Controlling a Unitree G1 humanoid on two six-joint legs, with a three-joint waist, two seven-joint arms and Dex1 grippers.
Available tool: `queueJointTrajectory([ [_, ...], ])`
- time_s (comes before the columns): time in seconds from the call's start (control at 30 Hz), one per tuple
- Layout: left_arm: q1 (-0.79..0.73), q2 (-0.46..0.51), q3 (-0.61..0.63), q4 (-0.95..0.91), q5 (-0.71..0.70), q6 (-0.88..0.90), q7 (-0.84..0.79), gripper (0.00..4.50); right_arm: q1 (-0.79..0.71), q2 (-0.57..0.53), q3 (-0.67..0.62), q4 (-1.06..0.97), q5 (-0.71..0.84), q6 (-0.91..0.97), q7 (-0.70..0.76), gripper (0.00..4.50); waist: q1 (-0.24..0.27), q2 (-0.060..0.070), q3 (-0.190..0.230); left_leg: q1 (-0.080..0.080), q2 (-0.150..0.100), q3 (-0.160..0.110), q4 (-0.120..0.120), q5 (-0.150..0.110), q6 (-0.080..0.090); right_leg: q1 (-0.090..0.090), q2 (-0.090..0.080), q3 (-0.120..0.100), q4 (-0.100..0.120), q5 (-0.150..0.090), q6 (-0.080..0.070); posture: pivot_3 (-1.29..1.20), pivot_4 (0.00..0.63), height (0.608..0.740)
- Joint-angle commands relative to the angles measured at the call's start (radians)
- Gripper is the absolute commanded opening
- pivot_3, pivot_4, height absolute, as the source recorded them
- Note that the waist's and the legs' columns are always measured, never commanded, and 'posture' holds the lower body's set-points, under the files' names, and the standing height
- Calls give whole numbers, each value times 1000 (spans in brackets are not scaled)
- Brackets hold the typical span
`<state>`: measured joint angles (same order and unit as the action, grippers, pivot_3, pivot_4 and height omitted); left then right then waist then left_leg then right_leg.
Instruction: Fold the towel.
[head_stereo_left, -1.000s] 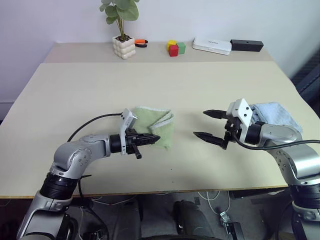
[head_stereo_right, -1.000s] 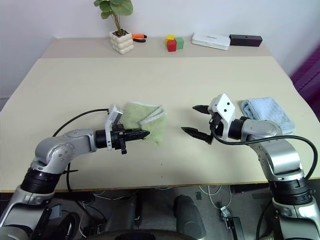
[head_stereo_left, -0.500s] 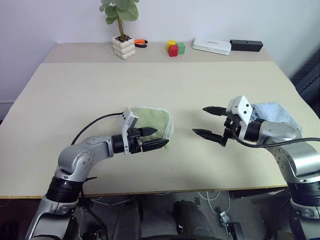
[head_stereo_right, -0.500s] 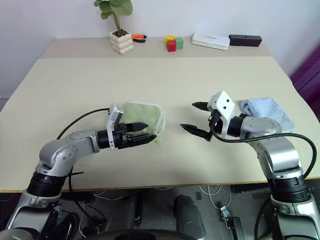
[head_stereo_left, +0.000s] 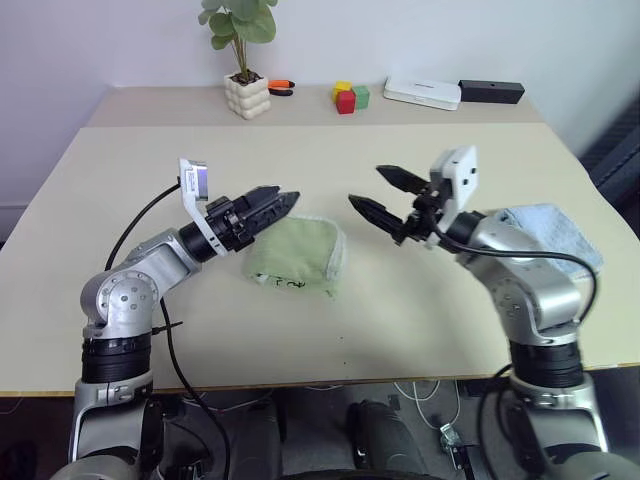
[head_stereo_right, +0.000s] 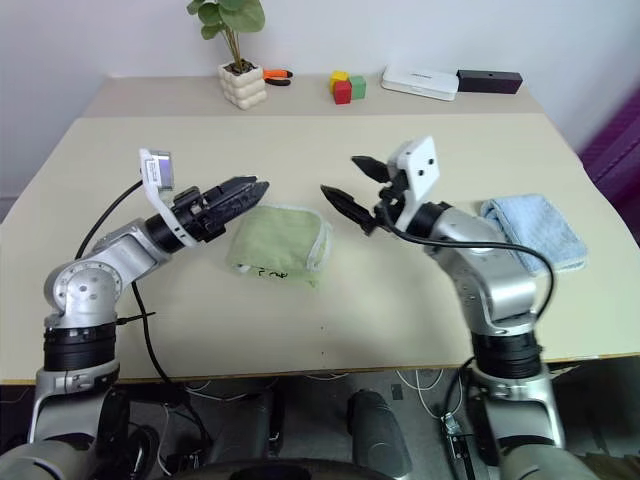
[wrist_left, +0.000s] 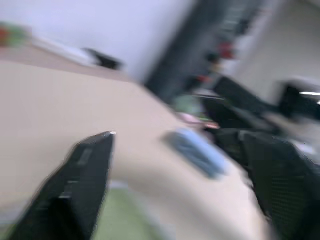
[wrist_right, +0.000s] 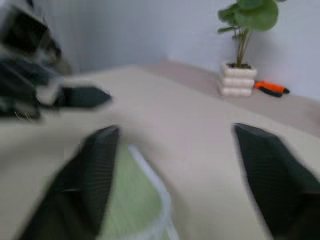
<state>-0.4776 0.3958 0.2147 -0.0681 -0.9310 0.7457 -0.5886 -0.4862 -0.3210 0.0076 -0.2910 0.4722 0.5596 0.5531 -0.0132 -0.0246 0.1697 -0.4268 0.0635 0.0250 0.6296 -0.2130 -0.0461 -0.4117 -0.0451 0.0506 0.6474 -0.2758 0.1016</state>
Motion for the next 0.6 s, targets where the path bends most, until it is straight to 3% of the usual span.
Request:
queueJointTrajectory([
  [0.03,-23,-51,11,22,77,-97,65,2059,-35,74,60,-37,-77,-33,-112,1544,0,0,0,0,0,0,0,0,0,0,0,0,0,0,0,0,150,740],
  [0.13,-29,-104,6,46,129,-156,101,469,-62,128,80,23,-161,-61,-206,9,3,0,0,0,0,0,0,0,0,-1,0,0,1,0,0,0,150,740],
  [0.17,-29,-114,1,52,146,-169,106,56,-69,147,79,34,-166,-65,-221,0,3,0,0,0,0,0,0,0,0,-1,0,0,1,0,0,0,150,740],
  [0.6,7,-262,-66,112,286,-262,164,56,-11,302,211,103,-299,-29,-357,0,-1,0,0,0,0,0,-1,0,0,-1,0,0,1,0,0,0,150,740],
])
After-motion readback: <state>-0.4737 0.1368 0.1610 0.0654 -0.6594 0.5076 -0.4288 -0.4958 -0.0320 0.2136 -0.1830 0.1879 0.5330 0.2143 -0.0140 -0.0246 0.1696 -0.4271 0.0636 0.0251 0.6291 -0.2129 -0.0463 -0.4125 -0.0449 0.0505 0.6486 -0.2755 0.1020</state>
